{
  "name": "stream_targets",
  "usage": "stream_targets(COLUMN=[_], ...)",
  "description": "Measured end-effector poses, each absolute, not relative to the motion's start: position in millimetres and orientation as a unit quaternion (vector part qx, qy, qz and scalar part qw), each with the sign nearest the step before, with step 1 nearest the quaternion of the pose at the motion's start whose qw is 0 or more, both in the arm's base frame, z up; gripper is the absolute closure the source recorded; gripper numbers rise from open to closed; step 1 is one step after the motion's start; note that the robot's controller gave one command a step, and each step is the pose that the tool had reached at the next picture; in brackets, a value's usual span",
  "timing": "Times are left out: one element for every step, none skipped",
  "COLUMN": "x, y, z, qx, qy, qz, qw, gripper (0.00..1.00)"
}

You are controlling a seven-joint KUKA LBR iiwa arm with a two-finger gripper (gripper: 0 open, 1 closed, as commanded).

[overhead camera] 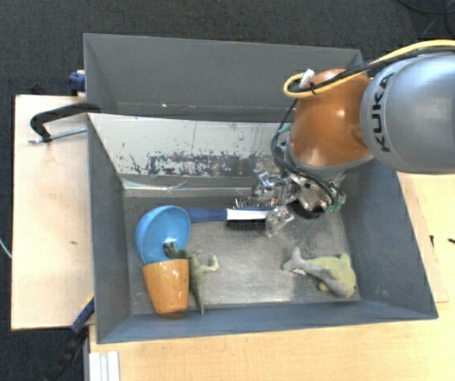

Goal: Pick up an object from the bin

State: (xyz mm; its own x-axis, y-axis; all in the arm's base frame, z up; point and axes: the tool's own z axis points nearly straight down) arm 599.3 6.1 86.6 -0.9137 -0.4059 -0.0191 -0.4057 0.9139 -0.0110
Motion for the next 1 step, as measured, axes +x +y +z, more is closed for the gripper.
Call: stream_targets(x=[599.6], y=[3.9], z=[233.9], qx=[-0.256], qy=[0.967], qz=[-0.002], qw=[0.007], gripper=[1.00])
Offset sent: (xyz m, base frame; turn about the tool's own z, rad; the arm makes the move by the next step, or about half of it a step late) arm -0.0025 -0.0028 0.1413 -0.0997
